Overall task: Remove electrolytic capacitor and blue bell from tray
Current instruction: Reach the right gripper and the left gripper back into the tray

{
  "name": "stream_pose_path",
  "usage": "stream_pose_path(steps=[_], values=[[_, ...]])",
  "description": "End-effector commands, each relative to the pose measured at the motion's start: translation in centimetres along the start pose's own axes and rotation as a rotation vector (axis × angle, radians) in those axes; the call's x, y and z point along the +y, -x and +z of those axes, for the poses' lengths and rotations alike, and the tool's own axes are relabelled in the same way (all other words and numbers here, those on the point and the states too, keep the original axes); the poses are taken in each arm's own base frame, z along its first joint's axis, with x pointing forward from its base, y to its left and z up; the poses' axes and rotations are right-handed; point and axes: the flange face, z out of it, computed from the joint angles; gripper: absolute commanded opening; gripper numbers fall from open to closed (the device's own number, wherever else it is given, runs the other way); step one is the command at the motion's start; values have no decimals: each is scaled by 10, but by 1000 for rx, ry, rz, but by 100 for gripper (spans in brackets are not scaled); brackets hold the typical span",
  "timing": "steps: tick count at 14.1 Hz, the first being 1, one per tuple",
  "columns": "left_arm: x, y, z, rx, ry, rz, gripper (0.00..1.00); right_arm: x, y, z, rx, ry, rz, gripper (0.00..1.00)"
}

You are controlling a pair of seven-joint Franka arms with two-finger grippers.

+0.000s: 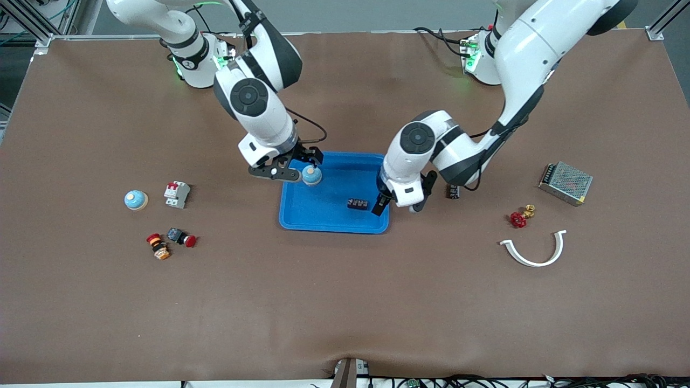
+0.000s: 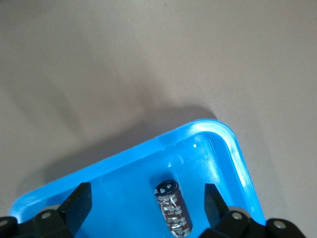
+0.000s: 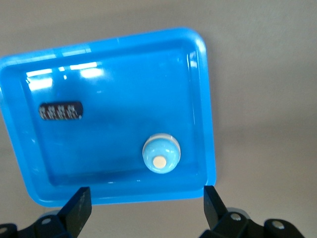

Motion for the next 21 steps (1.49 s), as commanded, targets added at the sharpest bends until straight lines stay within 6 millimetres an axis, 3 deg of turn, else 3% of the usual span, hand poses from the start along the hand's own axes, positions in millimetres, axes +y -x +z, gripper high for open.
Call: stream_pose_path(steps=[1, 5, 8, 11, 16, 21], values=[[13, 12, 9, 19, -1, -68, 100, 7, 13, 14, 15, -4, 5, 100], [21, 18, 11, 9, 13, -197, 100, -10, 36, 33, 22, 0, 34, 100], [31, 23, 19, 48, 41, -336, 100, -14, 40, 45, 23, 15, 33, 100], [33, 28, 29, 86, 57, -425, 100, -25, 54, 72, 43, 42, 30, 100], [26, 43, 43, 87, 39, -432, 100, -30, 57, 101, 80, 61, 26, 100], [18, 56, 58, 86, 15, -418, 100, -19, 45, 121, 99, 101, 8, 100]])
